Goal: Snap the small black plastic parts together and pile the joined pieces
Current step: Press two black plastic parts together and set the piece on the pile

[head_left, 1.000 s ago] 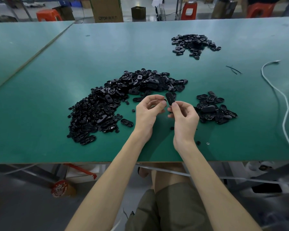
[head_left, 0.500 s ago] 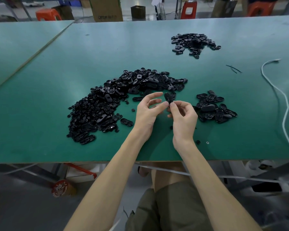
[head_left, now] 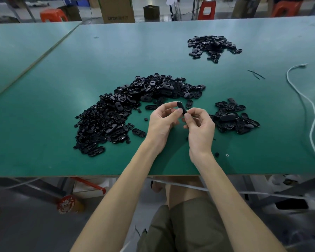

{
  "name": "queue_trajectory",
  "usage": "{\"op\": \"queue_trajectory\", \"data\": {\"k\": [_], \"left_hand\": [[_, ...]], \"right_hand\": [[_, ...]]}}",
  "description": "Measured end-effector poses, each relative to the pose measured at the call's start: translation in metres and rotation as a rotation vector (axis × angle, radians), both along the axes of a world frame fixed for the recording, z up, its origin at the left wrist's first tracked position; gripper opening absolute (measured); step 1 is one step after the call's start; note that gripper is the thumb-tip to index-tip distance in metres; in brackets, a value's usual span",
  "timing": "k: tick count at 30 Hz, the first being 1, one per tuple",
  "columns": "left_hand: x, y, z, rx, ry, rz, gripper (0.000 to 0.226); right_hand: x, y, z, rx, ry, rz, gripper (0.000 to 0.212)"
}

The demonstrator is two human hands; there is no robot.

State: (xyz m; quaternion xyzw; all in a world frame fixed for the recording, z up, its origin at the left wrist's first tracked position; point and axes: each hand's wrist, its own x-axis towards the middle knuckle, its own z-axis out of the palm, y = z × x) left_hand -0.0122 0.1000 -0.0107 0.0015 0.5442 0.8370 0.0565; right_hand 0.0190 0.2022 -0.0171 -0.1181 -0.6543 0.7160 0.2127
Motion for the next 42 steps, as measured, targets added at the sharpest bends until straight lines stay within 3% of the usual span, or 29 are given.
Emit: {"op": "queue_trajectory", "data": {"k": [10, 15, 24, 42], "left_hand": [[0.0011, -0.0006, -0.0002, -0.019, 0.037, -0.044, 0.024], [0.0023, 0.0017, 0.0008, -0.080, 0.056, -0.044, 0.012], [0.0041, 0.0011, 0.0035, -0.040, 0.044, -0.067, 0.019], [0.0021, 0.0012, 0.0027, 0.012, 0.041, -0.079, 0.013]], "right_hand": [[0.0004, 0.0005, 0.0029, -0.029, 0.012, 0.013, 0.019], [0.0011, 0.0012, 0.0035, -0.044, 0.005, 0.018, 0.015], [0.0009, 0.0006, 0.0021, -0.082, 0.000, 0.027, 0.010], [0.0013, -0.0005, 0.0030, -0.098, 0.014, 0.052, 0.005]]}}
